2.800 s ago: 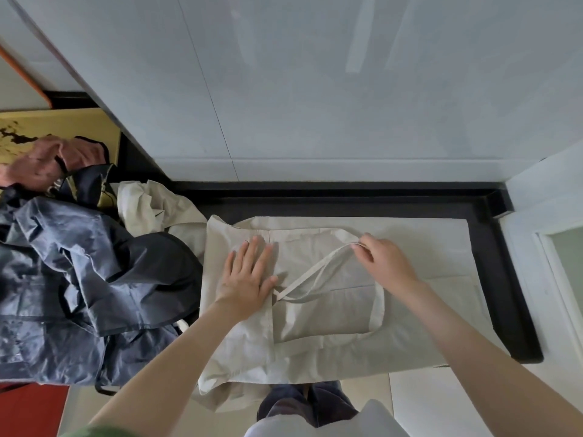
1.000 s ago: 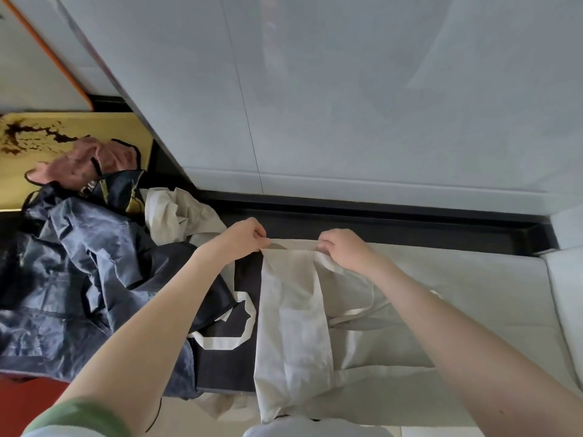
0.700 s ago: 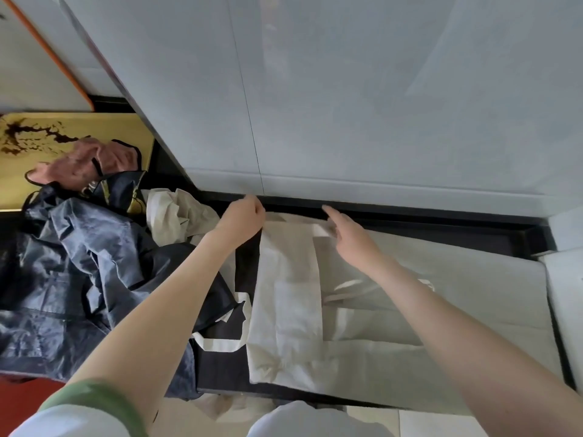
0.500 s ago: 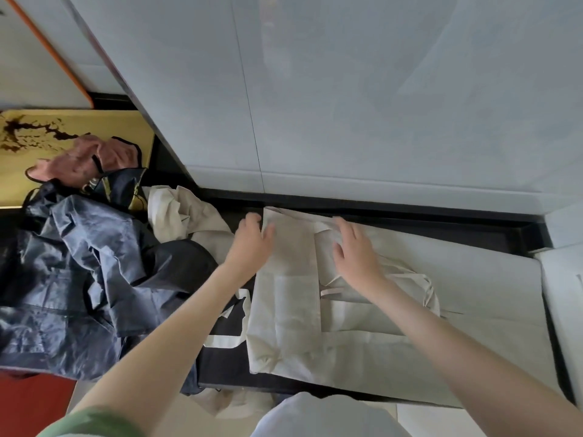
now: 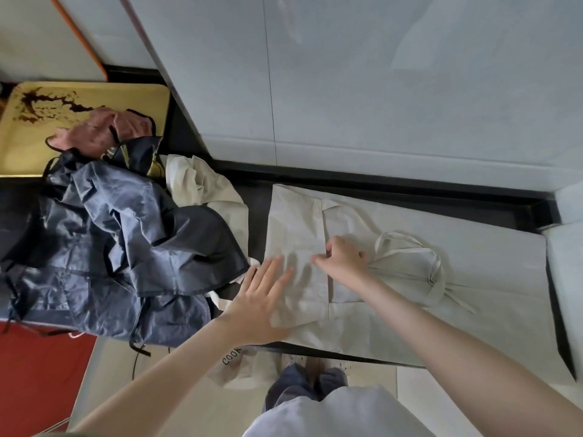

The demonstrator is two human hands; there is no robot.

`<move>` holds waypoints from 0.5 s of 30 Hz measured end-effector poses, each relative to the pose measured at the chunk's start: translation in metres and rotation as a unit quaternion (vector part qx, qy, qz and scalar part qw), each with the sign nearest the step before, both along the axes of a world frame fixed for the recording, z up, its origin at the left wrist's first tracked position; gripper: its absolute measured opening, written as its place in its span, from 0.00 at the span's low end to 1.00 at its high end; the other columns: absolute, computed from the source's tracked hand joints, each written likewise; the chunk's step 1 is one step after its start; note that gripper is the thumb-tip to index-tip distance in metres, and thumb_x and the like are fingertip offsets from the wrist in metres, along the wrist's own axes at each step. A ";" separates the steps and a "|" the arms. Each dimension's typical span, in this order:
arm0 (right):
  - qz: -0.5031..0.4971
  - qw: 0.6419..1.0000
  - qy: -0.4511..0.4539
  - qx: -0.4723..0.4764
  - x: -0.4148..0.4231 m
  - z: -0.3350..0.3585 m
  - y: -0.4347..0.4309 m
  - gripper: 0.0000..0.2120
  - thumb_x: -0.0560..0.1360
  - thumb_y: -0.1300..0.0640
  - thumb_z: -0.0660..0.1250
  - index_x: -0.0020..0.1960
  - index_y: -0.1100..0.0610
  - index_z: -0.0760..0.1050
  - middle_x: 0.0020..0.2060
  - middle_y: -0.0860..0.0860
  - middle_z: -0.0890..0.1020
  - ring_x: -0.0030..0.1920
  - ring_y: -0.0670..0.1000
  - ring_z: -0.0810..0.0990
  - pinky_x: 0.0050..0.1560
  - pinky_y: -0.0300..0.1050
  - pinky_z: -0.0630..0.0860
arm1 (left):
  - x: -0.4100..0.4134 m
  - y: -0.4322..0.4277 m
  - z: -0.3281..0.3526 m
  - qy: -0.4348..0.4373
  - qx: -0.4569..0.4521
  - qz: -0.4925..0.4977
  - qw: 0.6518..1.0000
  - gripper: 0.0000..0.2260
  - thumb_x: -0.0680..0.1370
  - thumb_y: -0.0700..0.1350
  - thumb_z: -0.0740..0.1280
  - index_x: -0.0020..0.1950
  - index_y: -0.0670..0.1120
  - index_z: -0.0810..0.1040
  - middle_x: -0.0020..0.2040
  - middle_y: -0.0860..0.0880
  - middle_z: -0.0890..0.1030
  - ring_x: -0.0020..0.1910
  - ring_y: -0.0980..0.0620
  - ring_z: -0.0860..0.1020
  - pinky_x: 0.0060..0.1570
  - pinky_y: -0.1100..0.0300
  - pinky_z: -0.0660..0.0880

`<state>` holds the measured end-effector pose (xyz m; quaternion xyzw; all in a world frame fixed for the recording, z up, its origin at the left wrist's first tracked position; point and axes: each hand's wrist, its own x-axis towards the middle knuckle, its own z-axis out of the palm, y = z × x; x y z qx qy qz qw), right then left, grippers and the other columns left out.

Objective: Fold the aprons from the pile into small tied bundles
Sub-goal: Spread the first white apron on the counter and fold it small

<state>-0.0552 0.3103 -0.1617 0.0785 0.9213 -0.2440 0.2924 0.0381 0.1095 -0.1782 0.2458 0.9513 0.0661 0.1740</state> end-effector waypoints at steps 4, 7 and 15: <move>0.000 0.999 0.031 0.023 0.012 0.001 -0.008 0.13 0.72 0.51 0.62 0.33 0.53 0.61 0.37 0.48 0.70 0.47 0.53 0.70 0.49 0.50 0.59 | 0.014 -0.005 0.003 0.011 -0.053 0.001 0.999 0.47 0.64 0.65 0.68 0.75 0.43 0.59 0.73 0.36 0.64 0.72 0.36 0.65 0.66 0.41 0.67; -0.004 0.992 0.130 -0.006 0.026 0.002 -0.010 0.16 0.75 0.55 0.61 0.32 0.52 0.58 0.35 0.47 0.68 0.45 0.51 0.65 0.48 0.47 0.57 | 0.020 -0.007 0.006 0.011 -0.022 0.031 0.999 0.39 0.61 0.50 0.78 0.68 0.41 0.69 0.67 0.35 0.72 0.65 0.36 0.73 0.59 0.42 0.74; -0.150 0.958 0.014 -0.246 0.054 0.002 -0.018 0.06 0.76 0.56 0.62 0.49 0.59 0.71 0.42 0.55 0.80 0.41 0.52 0.79 0.43 0.48 0.76 | 0.039 -0.024 0.004 -0.023 0.114 0.091 0.989 0.31 0.78 0.36 0.59 0.78 0.43 0.49 0.78 0.45 0.52 0.77 0.48 0.54 0.76 0.55 0.51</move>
